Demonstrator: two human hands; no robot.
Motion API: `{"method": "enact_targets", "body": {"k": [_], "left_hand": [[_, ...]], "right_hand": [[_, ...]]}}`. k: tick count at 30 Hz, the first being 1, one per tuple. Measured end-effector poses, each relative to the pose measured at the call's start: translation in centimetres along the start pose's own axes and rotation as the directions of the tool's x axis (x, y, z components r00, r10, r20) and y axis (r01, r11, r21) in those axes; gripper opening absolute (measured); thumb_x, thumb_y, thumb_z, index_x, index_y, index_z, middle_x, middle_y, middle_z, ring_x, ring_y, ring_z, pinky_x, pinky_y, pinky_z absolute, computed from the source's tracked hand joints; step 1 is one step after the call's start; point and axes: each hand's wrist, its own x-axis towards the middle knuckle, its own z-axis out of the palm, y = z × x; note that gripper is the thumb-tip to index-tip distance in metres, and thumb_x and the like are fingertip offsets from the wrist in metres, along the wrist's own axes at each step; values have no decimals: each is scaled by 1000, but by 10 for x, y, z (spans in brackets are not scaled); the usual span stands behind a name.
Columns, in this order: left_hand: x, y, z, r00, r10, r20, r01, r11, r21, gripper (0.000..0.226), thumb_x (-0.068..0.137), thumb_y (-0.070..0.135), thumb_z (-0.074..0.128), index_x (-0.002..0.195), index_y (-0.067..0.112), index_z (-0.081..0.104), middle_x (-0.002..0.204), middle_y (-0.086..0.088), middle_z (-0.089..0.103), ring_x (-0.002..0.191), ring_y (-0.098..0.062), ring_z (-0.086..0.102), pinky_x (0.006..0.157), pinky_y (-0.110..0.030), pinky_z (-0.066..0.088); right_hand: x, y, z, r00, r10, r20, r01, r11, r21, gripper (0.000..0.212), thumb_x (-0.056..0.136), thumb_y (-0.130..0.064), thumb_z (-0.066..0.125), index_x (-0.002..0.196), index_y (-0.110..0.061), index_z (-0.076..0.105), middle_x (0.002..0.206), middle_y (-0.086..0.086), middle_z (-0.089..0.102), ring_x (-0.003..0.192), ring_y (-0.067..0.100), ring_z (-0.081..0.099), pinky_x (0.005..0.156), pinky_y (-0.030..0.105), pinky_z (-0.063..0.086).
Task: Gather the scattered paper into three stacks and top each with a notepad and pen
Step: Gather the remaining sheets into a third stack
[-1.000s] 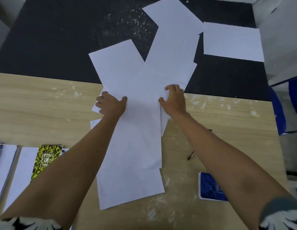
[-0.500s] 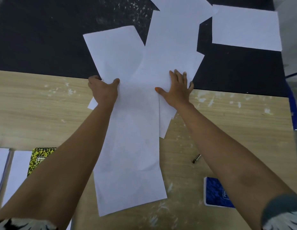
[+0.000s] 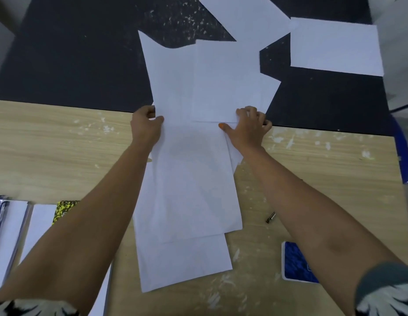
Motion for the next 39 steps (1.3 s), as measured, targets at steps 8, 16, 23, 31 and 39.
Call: {"method": "enact_targets", "body": {"k": [8,16,23,31,39], "left_hand": [[7,16,1,961,-30,274,30,1000,4,65,82,-8,53,138,22,43,110,-2,61,103,-24,61,84,-34,51],[5,-3,7,953,-59,297,42,997,64,104,55,3,86,142,21,33,132,-1,52,103,-22,61,85,-41,55],[3,2,6,965,-112,239,73,983,170,34,72,10,80,102,9,65,95,-5,69,74,-26,70,83,-43,58],[-2,22,18,977,-74,200,42,986,160,50,76,21,72,120,13,50,111,-1,65,70,-21,72,77,-40,60],[-14,32,24,970,-177,164,224,912,-344,37,82,-5,63,111,7,44,99,-9,65,60,-15,72,45,-17,45]], "right_hand": [[-8,3,-7,993,6,115,-3,1000,-27,64,87,-57,53,143,-29,36,152,-6,29,138,23,25,109,54,14],[-14,2,-20,952,-2,305,5,1000,-7,108,65,-77,63,151,-35,12,159,-7,5,143,25,6,109,55,13],[-23,1,-17,972,-39,233,35,999,22,95,70,-77,57,147,-33,25,153,-2,21,142,24,12,110,56,7],[-26,-3,-14,982,-24,187,18,999,36,71,81,-67,51,142,-34,36,140,-1,31,135,21,24,109,53,9],[-33,-5,-17,980,-26,197,9,996,86,71,83,-77,37,144,-41,33,148,-4,31,140,22,19,110,55,5]]}}
